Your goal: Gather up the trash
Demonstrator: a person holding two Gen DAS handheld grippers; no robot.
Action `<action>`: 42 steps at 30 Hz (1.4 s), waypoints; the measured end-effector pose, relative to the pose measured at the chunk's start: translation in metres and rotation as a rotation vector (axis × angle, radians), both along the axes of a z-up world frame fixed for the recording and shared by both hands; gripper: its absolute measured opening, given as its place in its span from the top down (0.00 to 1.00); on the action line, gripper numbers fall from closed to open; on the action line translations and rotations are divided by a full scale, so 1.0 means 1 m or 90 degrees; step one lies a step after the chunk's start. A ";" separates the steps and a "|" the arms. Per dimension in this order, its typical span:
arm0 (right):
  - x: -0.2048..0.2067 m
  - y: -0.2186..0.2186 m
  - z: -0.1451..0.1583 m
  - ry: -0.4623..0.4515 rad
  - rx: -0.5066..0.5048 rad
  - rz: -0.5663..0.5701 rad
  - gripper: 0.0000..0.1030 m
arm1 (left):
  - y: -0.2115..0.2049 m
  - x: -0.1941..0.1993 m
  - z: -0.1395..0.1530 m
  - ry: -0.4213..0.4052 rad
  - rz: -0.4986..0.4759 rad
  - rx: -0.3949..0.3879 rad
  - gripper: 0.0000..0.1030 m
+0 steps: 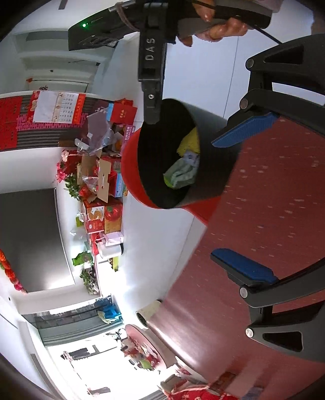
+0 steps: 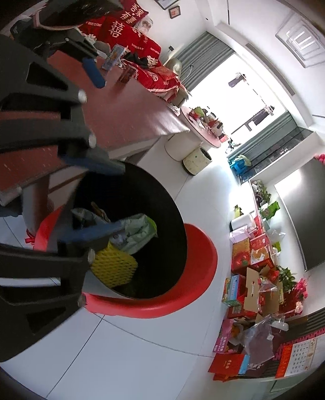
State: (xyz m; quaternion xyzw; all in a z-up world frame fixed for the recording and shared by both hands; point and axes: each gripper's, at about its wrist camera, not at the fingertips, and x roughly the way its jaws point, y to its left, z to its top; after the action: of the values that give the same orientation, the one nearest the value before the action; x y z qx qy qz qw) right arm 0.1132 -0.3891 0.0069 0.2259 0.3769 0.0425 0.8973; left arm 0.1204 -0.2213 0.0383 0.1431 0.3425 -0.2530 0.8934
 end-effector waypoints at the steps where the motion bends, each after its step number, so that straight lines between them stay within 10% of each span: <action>1: -0.005 0.005 0.003 -0.004 -0.004 0.004 0.46 | 0.006 -0.006 0.000 0.000 -0.001 -0.001 0.00; 12: -0.054 0.067 0.024 -0.041 -0.057 0.021 0.22 | 0.088 -0.057 -0.004 0.011 0.072 -0.053 0.00; 21: -0.088 0.119 0.041 -0.127 -0.145 -0.004 0.00 | 0.154 -0.095 0.003 -0.078 0.172 -0.131 0.00; 28: -0.106 0.156 0.040 -0.210 -0.220 -0.016 0.00 | 0.178 -0.120 0.003 -0.174 0.227 -0.117 0.00; 42: -0.135 0.178 0.015 -0.233 -0.324 -0.105 0.00 | 0.195 -0.133 -0.026 -0.193 0.273 -0.116 0.00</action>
State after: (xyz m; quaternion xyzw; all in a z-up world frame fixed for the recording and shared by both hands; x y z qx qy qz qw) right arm -0.0221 -0.2110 0.0220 0.0123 0.1880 -0.0859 0.9783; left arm -0.0126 -0.0262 0.0120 0.0229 0.2034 -0.0636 0.9768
